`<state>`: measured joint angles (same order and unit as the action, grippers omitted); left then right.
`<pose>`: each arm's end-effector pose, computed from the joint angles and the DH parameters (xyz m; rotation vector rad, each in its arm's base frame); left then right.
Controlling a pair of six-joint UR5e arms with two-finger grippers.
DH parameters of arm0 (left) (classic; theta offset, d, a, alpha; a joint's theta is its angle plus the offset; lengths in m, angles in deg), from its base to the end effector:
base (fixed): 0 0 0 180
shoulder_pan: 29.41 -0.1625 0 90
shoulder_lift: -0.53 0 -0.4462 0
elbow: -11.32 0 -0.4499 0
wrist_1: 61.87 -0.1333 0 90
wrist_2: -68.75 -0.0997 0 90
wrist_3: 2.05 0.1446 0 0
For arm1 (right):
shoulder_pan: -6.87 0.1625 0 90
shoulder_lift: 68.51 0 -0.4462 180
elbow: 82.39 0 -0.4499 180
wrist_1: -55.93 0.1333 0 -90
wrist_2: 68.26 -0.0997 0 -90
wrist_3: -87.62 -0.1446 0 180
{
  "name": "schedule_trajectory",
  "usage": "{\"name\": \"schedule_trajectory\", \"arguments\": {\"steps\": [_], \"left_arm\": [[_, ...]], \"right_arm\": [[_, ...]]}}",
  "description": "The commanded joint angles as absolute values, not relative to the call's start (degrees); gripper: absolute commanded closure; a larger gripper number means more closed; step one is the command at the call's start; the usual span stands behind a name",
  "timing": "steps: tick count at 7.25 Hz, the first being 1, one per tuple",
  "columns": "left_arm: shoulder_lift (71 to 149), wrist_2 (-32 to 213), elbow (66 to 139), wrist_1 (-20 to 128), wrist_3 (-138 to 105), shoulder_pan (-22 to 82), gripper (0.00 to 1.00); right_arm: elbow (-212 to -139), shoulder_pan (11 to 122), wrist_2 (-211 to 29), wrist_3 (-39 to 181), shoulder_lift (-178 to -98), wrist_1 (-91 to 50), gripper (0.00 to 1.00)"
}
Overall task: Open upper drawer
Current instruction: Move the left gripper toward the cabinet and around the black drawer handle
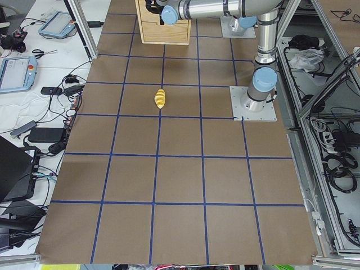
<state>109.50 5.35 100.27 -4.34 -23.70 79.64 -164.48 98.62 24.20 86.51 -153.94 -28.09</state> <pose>-0.4164 -0.5990 0.3459 -0.0196 -2.6202 0.0982 0.1447 -0.5735 0.4846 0.0188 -3.0967 -0.0697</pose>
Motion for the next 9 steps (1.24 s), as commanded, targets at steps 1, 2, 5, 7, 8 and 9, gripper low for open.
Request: {"name": "schedule_trajectory", "arguments": {"steps": [1,2,5,7,8,9], "left_arm": [[109.9,5.4,100.3,-4.5,-23.6,79.9,0.0],[110.4,5.4,100.3,-4.5,-23.8,80.0,0.0],[110.7,5.4,100.3,-4.5,-23.4,80.1,0.0],[111.2,5.3,100.3,-5.7,-22.8,80.1,0.0],[111.4,4.9,100.3,-5.8,-22.7,80.2,0.0],[111.5,4.3,100.2,-6.9,-22.5,80.2,0.0]], "right_arm": [[-164.5,98.6,24.2,86.5,-153.9,-28.1,0.0],[-164.5,98.6,24.2,86.5,-153.9,-28.1,0.0],[-164.5,98.6,24.2,86.6,-153.9,-28.1,0.0],[-164.5,98.6,24.2,86.5,-153.9,-28.1,0.0],[-164.5,98.6,24.2,86.5,-153.9,-28.1,0.0],[-164.6,98.6,24.2,86.6,-153.9,-28.1,0.0]]}}
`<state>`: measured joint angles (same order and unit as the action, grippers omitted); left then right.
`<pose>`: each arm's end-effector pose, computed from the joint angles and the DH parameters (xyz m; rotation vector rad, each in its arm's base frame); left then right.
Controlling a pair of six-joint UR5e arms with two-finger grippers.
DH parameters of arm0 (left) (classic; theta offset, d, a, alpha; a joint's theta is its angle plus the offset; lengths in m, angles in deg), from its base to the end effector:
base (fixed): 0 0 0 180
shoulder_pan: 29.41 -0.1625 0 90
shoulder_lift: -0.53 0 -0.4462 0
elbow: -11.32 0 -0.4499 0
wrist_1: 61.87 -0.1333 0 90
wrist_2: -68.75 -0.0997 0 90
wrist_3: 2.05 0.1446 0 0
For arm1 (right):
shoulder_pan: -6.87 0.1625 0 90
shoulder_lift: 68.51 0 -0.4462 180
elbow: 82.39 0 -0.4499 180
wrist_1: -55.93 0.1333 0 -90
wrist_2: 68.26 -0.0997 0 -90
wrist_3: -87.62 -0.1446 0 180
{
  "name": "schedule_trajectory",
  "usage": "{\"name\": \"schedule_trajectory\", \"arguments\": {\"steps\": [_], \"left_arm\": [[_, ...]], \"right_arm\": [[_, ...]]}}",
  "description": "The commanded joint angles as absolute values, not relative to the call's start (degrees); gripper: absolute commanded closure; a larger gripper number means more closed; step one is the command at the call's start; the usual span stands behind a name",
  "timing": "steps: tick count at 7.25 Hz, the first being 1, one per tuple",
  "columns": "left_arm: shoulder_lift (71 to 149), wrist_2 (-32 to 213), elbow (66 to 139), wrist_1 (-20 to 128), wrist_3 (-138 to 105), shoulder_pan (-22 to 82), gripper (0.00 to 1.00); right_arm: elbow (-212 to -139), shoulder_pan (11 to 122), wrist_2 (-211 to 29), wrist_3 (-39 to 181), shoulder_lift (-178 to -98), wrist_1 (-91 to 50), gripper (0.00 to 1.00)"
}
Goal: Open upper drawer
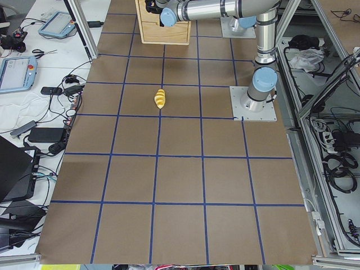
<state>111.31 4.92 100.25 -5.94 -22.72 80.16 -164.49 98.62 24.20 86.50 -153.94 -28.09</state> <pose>-0.4237 -0.6036 0.3269 -0.0517 -2.6280 0.1007 0.1447 -0.5735 0.4845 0.0186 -3.0967 -0.0699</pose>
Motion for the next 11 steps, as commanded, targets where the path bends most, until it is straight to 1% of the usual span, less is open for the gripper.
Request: {"name": "schedule_trajectory", "arguments": {"steps": [1,11], "left_arm": [[111.8,2.2,100.2,-8.5,-21.4,80.2,0.0],[110.3,-6.4,100.4,-5.6,-20.0,80.2,0.0]], "right_arm": [[-164.5,98.6,24.2,86.6,-153.9,-28.1,0.0],[-164.5,98.6,24.2,86.5,-153.9,-28.1,0.0]]}}
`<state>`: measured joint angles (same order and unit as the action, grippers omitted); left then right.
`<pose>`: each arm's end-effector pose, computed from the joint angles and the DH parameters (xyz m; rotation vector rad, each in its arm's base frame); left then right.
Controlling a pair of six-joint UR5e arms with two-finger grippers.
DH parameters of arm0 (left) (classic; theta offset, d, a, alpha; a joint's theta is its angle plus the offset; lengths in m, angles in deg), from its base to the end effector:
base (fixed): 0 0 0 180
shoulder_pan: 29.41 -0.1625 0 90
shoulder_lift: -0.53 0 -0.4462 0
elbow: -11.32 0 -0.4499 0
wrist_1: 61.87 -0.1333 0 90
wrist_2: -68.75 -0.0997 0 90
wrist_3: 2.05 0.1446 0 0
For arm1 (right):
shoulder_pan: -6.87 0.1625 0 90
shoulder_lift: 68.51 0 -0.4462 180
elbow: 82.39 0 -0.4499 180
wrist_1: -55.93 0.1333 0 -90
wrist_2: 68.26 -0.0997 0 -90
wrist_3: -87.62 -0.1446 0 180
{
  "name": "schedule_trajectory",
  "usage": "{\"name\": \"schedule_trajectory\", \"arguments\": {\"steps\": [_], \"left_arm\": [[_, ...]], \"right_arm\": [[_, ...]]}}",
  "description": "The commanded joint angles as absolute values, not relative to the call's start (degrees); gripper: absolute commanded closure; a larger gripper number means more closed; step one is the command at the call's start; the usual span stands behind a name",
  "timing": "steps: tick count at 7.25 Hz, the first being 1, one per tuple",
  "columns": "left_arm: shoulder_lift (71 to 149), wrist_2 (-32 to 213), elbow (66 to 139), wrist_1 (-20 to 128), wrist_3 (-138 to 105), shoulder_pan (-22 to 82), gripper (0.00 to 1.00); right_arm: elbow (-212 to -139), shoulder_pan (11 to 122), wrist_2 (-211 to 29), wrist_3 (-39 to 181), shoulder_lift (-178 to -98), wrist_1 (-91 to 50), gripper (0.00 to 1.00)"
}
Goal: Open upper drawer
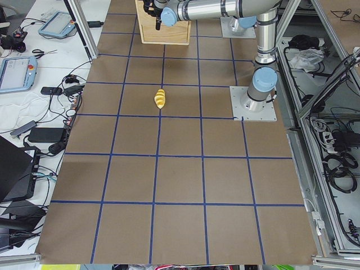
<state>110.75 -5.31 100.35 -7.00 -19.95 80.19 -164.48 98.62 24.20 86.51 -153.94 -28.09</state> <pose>-0.4021 -0.6136 0.3264 -0.0955 -2.7796 0.2421 0.1447 -0.5735 0.4846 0.0188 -3.0967 -0.0697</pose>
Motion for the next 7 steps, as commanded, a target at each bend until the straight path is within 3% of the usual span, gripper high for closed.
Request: {"name": "schedule_trajectory", "arguments": {"steps": [1,7], "left_arm": [[110.0,-6.6,100.2,-4.7,-20.0,80.2,0.0],[109.3,-7.4,100.1,-2.7,-20.0,79.8,0.0]], "right_arm": [[-164.6,98.6,24.2,86.5,-153.9,-28.1,0.0],[-164.5,98.6,24.2,86.6,-153.9,-28.1,0.0]]}}
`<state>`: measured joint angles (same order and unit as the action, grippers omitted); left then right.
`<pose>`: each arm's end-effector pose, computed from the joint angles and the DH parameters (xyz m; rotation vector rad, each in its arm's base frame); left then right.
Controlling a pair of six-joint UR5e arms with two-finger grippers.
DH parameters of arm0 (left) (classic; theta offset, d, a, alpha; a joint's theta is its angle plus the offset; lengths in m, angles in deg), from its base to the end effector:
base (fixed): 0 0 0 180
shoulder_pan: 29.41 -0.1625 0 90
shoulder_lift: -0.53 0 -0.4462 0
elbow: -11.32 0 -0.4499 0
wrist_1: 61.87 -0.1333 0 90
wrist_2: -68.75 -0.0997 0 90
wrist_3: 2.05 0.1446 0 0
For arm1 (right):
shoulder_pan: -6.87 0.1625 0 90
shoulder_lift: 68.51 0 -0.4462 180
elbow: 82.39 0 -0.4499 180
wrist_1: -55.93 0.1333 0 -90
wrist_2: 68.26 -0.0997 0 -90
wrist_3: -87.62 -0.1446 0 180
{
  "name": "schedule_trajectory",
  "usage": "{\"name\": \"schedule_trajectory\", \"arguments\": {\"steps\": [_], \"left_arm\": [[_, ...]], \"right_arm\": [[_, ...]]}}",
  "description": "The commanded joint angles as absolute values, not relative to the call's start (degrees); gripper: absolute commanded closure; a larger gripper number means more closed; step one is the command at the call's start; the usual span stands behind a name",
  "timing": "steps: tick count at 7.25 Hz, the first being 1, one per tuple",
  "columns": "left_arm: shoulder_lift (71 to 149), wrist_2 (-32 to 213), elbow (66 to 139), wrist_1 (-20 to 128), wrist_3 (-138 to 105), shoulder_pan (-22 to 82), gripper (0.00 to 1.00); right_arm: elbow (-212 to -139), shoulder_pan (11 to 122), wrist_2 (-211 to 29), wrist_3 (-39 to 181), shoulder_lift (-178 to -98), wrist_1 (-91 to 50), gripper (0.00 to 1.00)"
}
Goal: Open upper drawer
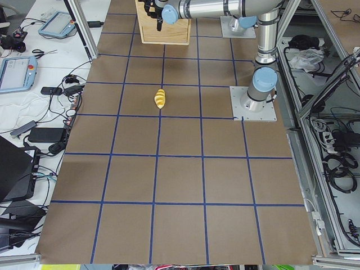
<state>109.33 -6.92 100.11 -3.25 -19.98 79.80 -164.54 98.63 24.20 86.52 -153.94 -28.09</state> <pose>-0.3909 -0.6081 0.3366 -0.0744 -2.8209 0.2105 0.1448 -0.5733 0.4840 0.0194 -3.0966 -0.0713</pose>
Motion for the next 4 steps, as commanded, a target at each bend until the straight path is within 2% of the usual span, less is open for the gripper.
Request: {"name": "schedule_trajectory", "arguments": {"steps": [1,4], "left_arm": [[109.2,-7.5,100.1,-2.2,-19.9,79.8,0.0],[108.4,-9.9,100.0,-0.9,-18.1,79.7,0.0]], "right_arm": [[-164.5,98.6,24.2,86.6,-153.9,-28.1,0.0],[-164.5,98.6,24.2,86.5,-153.9,-28.1,0.0]]}}
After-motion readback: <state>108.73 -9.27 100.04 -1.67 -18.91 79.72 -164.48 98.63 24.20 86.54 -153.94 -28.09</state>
